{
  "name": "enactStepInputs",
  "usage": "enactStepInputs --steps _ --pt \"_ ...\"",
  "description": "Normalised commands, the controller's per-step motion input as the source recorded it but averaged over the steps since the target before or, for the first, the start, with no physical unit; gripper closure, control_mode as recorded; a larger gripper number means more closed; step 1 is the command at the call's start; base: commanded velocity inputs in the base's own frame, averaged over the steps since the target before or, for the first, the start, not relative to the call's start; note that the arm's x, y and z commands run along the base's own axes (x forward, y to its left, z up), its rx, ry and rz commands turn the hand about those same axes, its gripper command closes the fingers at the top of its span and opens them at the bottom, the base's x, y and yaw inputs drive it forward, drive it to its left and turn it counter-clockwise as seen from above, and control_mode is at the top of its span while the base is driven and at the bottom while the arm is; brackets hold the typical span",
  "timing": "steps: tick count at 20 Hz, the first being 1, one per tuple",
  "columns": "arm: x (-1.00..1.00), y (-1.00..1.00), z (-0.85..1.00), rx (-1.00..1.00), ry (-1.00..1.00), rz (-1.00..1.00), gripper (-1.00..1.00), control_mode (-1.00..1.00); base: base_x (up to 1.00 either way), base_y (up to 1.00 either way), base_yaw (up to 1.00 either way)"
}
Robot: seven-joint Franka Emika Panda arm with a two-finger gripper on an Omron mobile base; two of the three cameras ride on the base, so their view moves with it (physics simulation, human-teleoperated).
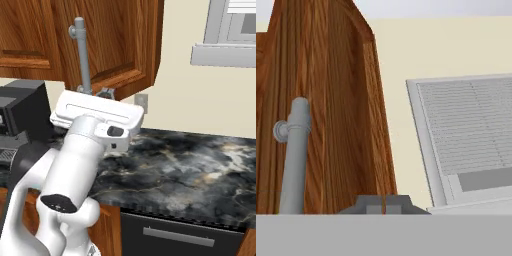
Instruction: Get the candle and the liquor from the cabinet and move them to the dining counter.
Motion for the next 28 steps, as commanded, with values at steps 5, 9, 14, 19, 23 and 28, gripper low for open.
enactStepInputs --steps 5,9,14,19,23,28 --pt "-0.82 -0.63 0.00 0.00 0.00 0.00 1.00 -1.00 0.00 0.00 0.00" --pt "-0.57 0.33 0.01 0.00 0.00 -0.06 1.00 -1.00 0.00 0.00 0.00" --pt "-0.03 0.98 0.05 -0.03 0.00 -0.16 1.00 -1.00 0.00 0.00 0.00" --pt "0.29 1.00 0.04 -0.06 0.00 -0.20 1.00 -1.00 0.00 0.00 0.00" --pt "0.54 1.00 0.00 -0.09 0.00 -0.25 -1.00 -1.00 0.00 0.00 0.00" --pt "0.70 1.00 0.00 -0.10 0.00 -0.31 -1.00 -1.00 0.00 0.00 0.00"
